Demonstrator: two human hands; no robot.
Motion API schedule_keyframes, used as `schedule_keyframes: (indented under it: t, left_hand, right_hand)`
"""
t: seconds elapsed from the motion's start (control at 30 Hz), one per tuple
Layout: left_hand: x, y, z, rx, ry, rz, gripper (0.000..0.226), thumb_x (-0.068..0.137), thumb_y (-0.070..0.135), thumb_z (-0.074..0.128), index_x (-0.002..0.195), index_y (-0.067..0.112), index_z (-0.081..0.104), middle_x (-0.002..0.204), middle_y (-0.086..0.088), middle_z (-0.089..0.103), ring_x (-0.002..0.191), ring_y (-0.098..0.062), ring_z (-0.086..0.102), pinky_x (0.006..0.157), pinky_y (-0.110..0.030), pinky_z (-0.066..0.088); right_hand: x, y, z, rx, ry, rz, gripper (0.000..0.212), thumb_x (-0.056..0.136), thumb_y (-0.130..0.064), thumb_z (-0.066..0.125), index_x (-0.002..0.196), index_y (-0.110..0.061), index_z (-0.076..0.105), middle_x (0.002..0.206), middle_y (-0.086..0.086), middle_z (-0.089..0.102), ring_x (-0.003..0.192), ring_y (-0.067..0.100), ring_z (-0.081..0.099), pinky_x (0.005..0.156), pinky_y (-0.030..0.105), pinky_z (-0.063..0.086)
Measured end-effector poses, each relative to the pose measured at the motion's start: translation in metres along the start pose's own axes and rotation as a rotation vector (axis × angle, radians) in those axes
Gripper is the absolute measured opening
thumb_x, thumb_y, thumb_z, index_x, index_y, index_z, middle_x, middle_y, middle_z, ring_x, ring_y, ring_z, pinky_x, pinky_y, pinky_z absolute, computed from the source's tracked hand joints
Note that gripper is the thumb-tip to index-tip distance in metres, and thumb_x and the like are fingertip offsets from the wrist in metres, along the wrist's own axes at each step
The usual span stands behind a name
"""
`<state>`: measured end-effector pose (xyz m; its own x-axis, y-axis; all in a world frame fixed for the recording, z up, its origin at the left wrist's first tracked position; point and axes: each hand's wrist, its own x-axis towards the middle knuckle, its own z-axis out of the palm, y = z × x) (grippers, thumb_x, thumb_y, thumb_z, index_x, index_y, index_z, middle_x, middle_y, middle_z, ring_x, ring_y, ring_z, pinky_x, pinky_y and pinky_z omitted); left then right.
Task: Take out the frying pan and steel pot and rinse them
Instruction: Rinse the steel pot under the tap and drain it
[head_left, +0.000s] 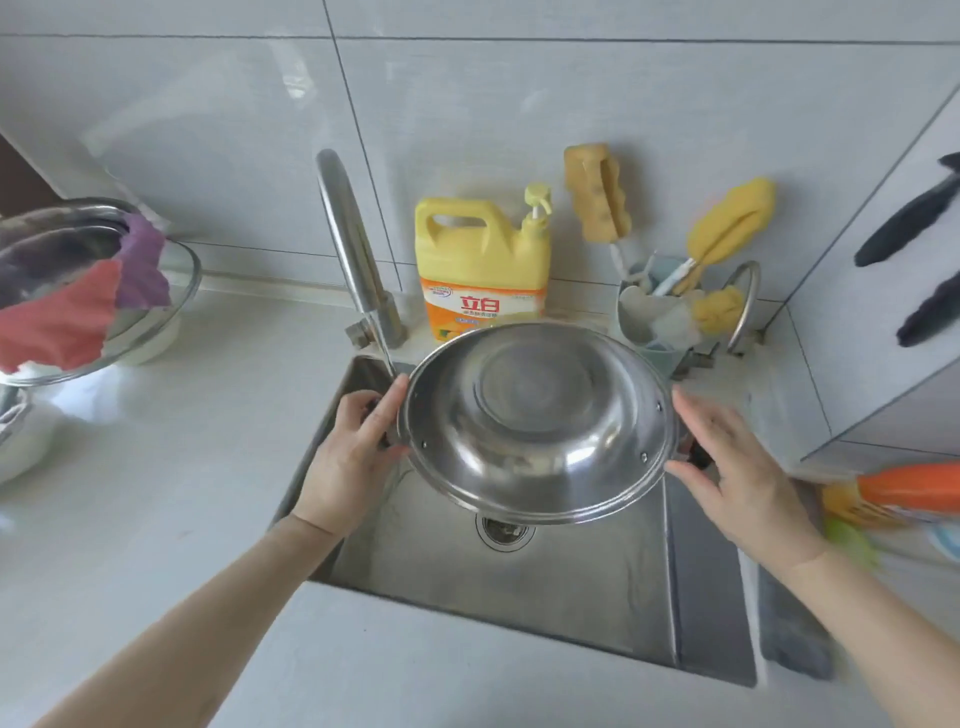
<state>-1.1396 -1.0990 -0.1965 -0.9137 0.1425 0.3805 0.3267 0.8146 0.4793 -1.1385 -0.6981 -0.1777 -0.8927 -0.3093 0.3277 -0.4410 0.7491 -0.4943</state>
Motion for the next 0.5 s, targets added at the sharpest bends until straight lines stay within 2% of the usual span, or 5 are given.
schedule_keyframes:
  t: [0.03, 0.1, 0.23, 0.33, 0.5]
  left_hand:
    - [-0.003, -0.002, 0.014, -0.018, -0.084, -0.079, 0.1, 0.081, 0.01, 0.074, 0.147, 0.054, 0.013, 0.115, -0.006, 0.045, 0.081, -0.021, 0.057, 0.072, -0.042, 0.056]
    - [-0.008, -0.011, 0.039, -0.026, -0.253, -0.213, 0.098, 0.084, 0.013, 0.072, 0.144, 0.06, 0.009, 0.115, 0.004, 0.041, 0.077, -0.014, 0.054, 0.079, -0.039, 0.053]
    - [-0.01, -0.029, 0.08, -0.033, -0.518, -0.35, 0.097, 0.087, 0.016, 0.069, 0.139, 0.067, 0.004, 0.108, 0.007, 0.039, 0.085, -0.013, 0.052, 0.089, -0.037, 0.049]
    - [-0.009, -0.043, 0.102, -0.037, -0.623, -0.394, 0.098, 0.087, 0.013, 0.068, 0.137, 0.069, 0.005, 0.111, 0.001, 0.042, 0.091, -0.017, 0.055, 0.093, -0.034, 0.047]
    - [-0.009, -0.06, 0.139, -0.032, -0.746, -0.45, 0.094, 0.087, 0.015, 0.069, 0.14, 0.064, 0.008, 0.11, -0.002, 0.043, 0.087, -0.017, 0.057, 0.084, -0.033, 0.052]
  right_hand:
    - [-0.007, 0.01, 0.011, 0.031, -0.081, 0.095, 0.093, 0.087, -0.012, 0.068, 0.148, -0.051, 0.011, 0.129, -0.01, 0.041, 0.095, 0.009, 0.051, 0.083, 0.026, 0.047]
    - [-0.017, 0.026, 0.032, 0.107, -0.237, 0.242, 0.095, 0.087, -0.011, 0.069, 0.148, -0.053, 0.011, 0.129, -0.016, 0.039, 0.098, 0.002, 0.05, 0.09, 0.026, 0.042]
    - [-0.028, 0.049, 0.066, 0.236, -0.441, 0.454, 0.089, 0.09, -0.01, 0.066, 0.145, -0.054, 0.012, 0.131, -0.01, 0.041, 0.102, -0.01, 0.048, 0.096, 0.01, 0.034]
    - [-0.032, 0.062, 0.088, 0.242, -0.496, 0.523, 0.09, 0.089, -0.012, 0.066, 0.144, -0.056, 0.009, 0.146, -0.005, 0.037, 0.125, 0.004, 0.039, 0.104, 0.019, 0.025]
    - [-0.038, 0.083, 0.123, 0.294, -0.538, 0.632, 0.086, 0.091, -0.004, 0.059, 0.149, -0.049, 0.013, 0.151, -0.006, 0.031, 0.12, 0.012, 0.049, 0.098, 0.021, 0.03]
